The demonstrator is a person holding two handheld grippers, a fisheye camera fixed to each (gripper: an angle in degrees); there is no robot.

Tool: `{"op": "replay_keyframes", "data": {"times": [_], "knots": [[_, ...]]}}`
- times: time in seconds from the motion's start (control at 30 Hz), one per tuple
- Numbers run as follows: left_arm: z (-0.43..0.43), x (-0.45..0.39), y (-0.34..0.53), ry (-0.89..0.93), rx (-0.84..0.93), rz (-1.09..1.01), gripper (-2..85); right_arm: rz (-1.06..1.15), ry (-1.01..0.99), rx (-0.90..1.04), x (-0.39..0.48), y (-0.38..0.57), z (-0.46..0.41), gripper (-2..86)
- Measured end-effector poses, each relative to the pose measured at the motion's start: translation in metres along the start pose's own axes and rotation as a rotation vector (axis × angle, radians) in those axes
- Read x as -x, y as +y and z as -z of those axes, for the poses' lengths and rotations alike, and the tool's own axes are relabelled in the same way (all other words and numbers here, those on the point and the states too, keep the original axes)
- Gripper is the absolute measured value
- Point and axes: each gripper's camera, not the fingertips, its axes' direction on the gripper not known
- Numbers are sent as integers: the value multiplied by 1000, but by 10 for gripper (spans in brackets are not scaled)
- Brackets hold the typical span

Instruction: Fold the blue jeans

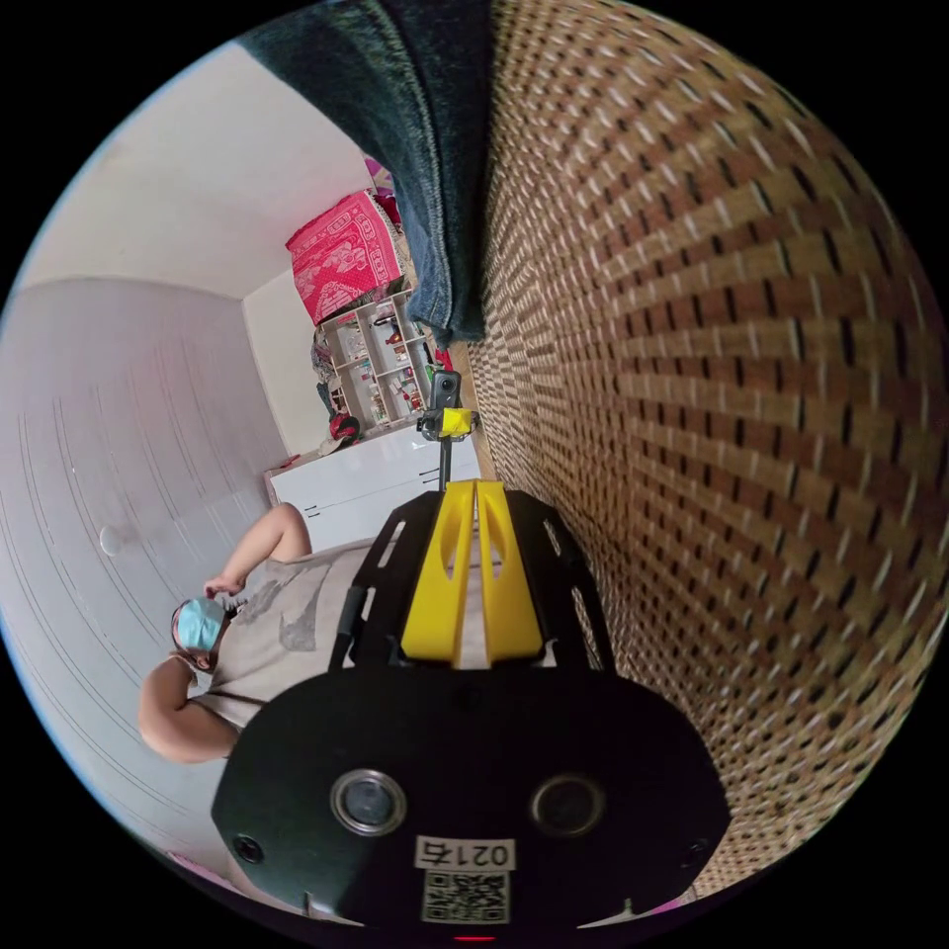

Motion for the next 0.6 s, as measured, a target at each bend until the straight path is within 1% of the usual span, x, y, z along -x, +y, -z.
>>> {"op": "replay_keyframes", "data": {"times": [0.6], "knots": [[40,25,-37,-3,-2,-1,-9,0,3,-1,12,18,29,-6]]}}
